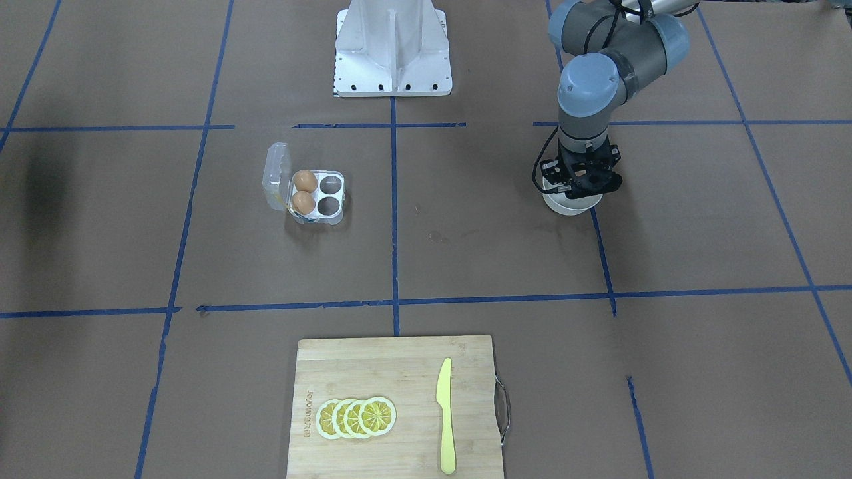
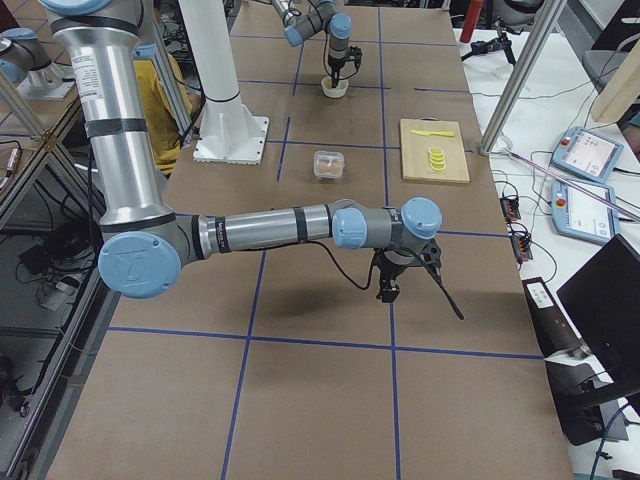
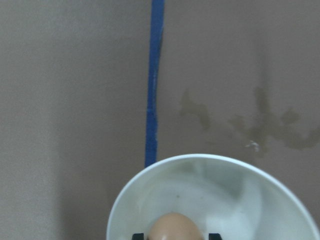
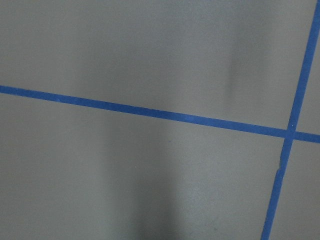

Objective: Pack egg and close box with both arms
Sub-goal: 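Close the left gripper on the brown egg inside the bowl, then lift the egg with the left gripper and carry it to the egg tray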

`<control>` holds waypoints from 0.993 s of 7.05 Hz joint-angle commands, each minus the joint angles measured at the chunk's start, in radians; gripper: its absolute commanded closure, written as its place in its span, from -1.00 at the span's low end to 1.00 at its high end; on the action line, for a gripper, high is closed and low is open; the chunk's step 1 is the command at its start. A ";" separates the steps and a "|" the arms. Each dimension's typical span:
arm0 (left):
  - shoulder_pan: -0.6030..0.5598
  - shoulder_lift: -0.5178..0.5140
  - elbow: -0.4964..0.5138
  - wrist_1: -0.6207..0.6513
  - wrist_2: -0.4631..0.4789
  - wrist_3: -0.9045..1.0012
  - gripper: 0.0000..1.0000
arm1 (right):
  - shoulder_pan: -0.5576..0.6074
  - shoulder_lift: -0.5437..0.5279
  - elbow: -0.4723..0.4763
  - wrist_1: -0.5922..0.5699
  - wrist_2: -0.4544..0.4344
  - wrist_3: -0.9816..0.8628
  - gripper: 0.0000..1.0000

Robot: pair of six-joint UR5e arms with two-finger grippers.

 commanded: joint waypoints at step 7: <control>0.052 -0.377 0.118 -0.232 -0.019 0.039 1.00 | -0.002 0.007 0.004 0.000 0.017 0.002 -1.00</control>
